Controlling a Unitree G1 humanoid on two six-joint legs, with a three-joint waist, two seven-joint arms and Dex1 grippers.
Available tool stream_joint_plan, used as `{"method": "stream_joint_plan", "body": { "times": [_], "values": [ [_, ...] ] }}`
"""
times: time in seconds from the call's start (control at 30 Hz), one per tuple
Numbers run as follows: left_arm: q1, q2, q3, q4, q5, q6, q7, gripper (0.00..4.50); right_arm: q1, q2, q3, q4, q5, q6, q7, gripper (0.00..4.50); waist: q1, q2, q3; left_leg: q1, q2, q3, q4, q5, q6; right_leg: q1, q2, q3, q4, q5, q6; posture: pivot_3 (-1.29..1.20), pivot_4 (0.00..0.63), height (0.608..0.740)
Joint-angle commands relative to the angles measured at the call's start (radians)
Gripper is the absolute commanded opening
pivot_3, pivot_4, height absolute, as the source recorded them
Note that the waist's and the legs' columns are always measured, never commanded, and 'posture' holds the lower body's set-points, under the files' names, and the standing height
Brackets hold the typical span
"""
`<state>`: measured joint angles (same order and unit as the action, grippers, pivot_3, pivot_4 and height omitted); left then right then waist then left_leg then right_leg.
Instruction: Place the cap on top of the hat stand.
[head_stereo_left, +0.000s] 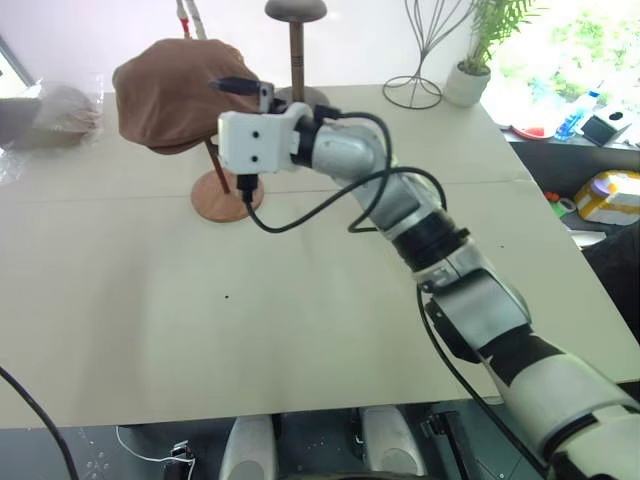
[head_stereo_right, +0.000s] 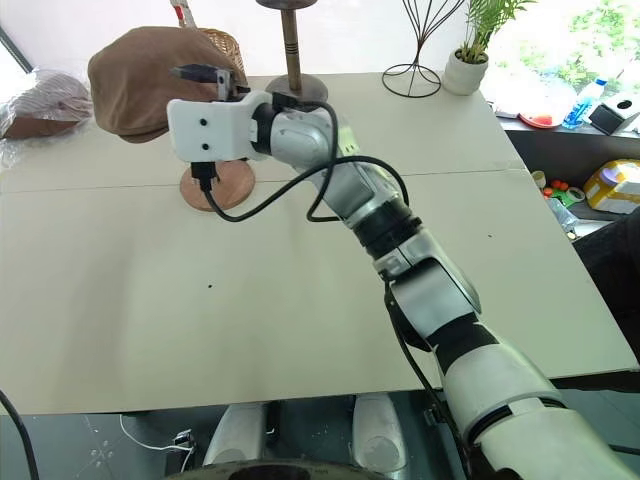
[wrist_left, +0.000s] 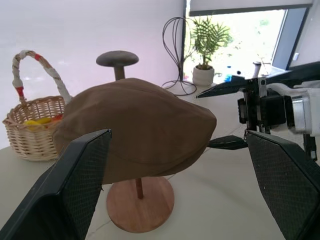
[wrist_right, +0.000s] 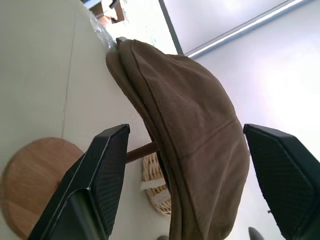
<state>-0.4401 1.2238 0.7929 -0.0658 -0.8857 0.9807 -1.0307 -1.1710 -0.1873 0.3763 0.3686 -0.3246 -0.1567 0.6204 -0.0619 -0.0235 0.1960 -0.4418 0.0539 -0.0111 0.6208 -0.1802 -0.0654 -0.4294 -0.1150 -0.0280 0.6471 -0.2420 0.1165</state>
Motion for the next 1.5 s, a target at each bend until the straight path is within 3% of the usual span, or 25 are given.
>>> {"method": "stream_joint_plan", "body": {
  "times": [0.03, 0.13, 0.23, 0.33, 0.4, 0.47, 0.6, 0.97, 1.17, 1.5],
  "values": [
    [-0.010, 0.031, -0.048, -0.075, 0.012, -0.066, -0.013, 4.50, 0.079, -0.075, -0.072, -0.234, 0.109, 0.109, 0.118, 3.78, 0.005, 0.000, 0.000, 0.000, 0.000, 0.000, 0.000, 0.000, 0.000, 0.000, 0.000, 0.000, 0.000, 0.000, 0.000, 0.00, 0.150, 0.728],
    [-0.029, 0.029, -0.129, -0.115, 0.070, -0.141, 0.026, 4.50, 0.165, -0.166, -0.141, -0.414, 0.255, 0.300, 0.250, 3.78, 0.018, 0.000, 0.000, 0.000, 0.000, 0.000, 0.000, 0.000, 0.000, 0.000, 0.000, 0.000, 0.000, 0.000, 0.000, 0.00, 0.150, 0.728],
    [-0.002, 0.035, -0.226, -0.199, 0.181, -0.271, 0.029, 4.50, 0.163, -0.268, -0.286, -0.557, 0.485, 0.701, 0.346, 3.78, 0.024, 0.001, 0.001, 0.000, 0.000, 0.000, 0.001, 0.000, 0.000, 0.000, 0.000, 0.000, 0.000, 0.000, 0.000, 0.00, 0.150, 0.728],
    [0.001, 0.036, -0.286, -0.272, 0.252, -0.360, 0.044, 4.50, 0.068, -0.394, -0.422, -0.571, 0.713, 1.120, 0.417, 4.44, 0.027, 0.001, 0.001, 0.000, 0.000, 0.000, 0.001, 0.000, -0.001, 0.001, 0.000, 0.000, 0.000, -0.001, -0.003, 0.00, 0.150, 0.728],
    [-0.042, 0.016, -0.348, -0.289, 0.343, -0.457, 0.107, 4.50, -0.005, -0.484, -0.508, -0.551, 0.904, 1.362, 0.508, 4.44, 0.030, 0.002, 0.001, 0.000, 0.000, 0.000, 0.001, 0.000, -0.001, 0.000, 0.000, 0.000, -0.001, -0.002, -0.004, 0.00, 0.150, 0.728],
    [-0.070, 0.000, -0.407, -0.270, 0.462, -0.576, 0.171, 4.50, -0.059, -0.534, -0.558, -0.525, 1.004, 1.470, 0.536, 4.44, 0.035, 0.002, 0.001, 0.000, 0.000, 0.000, 0.000, 0.000, -0.001, 0.000, 0.000, 0.000, -0.001, -0.003, -0.005, 0.00, 0.150, 0.728],
    [-0.058, -0.020, -0.480, -0.269, 0.572, -0.682, 0.190, 4.50, -0.155, -0.598, -0.577, -0.428, 1.035, 1.523, 0.499, 4.44, 0.023, 0.002, 0.001, 0.002, 0.001, 0.002, -0.002, 0.000, 0.000, 0.000, 0.000, 0.000, -0.001, -0.003, -0.006, 0.00, 0.150, 0.728],
    [-0.038, -0.128, -0.636, -0.422, 0.622, -0.607, 0.223, 4.50, -0.208, -0.707, -0.484, -0.363, 1.040, 1.472, 0.511, 4.44, 0.025, 0.003, 0.001, -0.002, 0.000, 0.003, -0.002, 0.000, 0.000, -0.003, -0.001, 0.001, -0.002, -0.003, -0.005, 0.00, 0.150, 0.728],
    [-0.147, -0.226, -0.814, -0.370, 0.874, -0.647, 0.355, 4.50, -0.195, -0.735, -0.484, -0.384, 1.089, 1.493, 0.524, 4.44, 0.033, 0.003, 0.001, -0.001, 0.000, 0.003, 0.002, 0.000, 0.000, -0.002, -0.001, 0.001, -0.001, -0.002, -0.004, 0.00, 0.150, 0.728],
    [-0.199, -0.307, -0.876, -0.370, 1.160, -0.612, 0.500, 4.50, -0.137, -0.778, -0.484, -0.448, 1.143, 1.478, 0.534, 4.44, 0.049, 0.003, 0.001, -0.002, 0.000, 0.003, 0.003, 0.000, 0.000, -0.002, -0.001, 0.001, -0.001, -0.001, -0.002, 0.00, 0.150, 0.728]
  ]
}}
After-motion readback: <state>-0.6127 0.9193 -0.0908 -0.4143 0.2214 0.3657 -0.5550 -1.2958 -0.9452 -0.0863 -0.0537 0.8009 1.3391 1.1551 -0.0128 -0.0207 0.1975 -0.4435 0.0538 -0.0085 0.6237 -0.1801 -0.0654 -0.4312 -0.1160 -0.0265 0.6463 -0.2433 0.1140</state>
